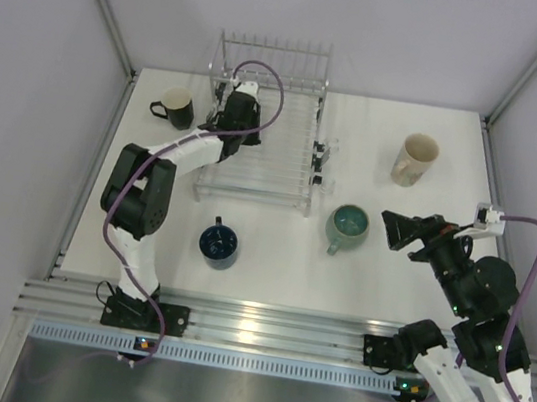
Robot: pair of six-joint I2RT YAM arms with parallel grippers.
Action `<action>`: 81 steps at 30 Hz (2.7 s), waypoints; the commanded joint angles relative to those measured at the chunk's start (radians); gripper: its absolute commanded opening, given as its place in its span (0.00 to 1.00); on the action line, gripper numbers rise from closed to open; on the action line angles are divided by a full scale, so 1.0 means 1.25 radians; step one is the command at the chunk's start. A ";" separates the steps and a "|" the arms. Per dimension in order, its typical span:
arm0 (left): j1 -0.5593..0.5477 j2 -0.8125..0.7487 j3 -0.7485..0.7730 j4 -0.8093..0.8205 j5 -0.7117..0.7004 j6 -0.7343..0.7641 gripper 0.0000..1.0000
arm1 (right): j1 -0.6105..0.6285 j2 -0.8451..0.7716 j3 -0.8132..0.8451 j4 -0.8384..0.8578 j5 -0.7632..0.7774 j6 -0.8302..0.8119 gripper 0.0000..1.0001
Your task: Load the cups into the dish rack
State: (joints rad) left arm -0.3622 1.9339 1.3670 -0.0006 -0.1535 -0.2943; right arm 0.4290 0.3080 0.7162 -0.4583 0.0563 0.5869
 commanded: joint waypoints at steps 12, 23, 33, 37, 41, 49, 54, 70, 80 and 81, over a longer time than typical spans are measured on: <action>-0.002 -0.006 0.023 -0.051 -0.080 -0.020 0.04 | 0.008 -0.018 0.022 0.003 -0.007 -0.001 1.00; 0.006 0.078 0.124 -0.043 -0.166 -0.008 0.00 | 0.008 -0.017 0.033 -0.005 0.022 -0.031 1.00; 0.030 0.119 0.181 -0.025 -0.137 0.008 0.01 | 0.008 -0.002 0.026 0.006 0.025 -0.028 0.99; 0.028 0.079 0.103 -0.023 -0.069 -0.015 0.04 | 0.008 -0.002 0.015 0.013 0.021 -0.018 0.99; 0.027 0.009 0.011 -0.023 -0.016 -0.038 0.13 | 0.008 0.004 -0.002 0.021 0.014 -0.001 0.99; 0.027 -0.204 -0.125 -0.047 0.093 -0.063 0.31 | 0.007 0.108 0.028 -0.056 0.144 0.083 0.99; 0.027 -0.349 -0.180 -0.065 0.190 -0.096 0.52 | 0.007 0.246 0.118 -0.114 0.277 0.108 0.92; 0.028 -0.546 -0.366 -0.015 0.562 -0.263 0.89 | -0.239 0.654 0.333 -0.047 0.155 0.073 0.78; 0.026 -0.662 -0.449 -0.007 0.511 -0.274 0.86 | -0.330 0.842 0.395 0.042 0.080 0.021 0.76; 0.026 -0.665 -0.455 -0.007 0.505 -0.275 0.86 | -0.332 0.852 0.398 0.054 0.091 0.021 0.77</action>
State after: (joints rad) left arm -0.3309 1.1297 0.8253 -0.0582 0.4995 -0.6216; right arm 0.0319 1.3594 1.1481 -0.4931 0.1890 0.6479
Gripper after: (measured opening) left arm 0.859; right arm 0.764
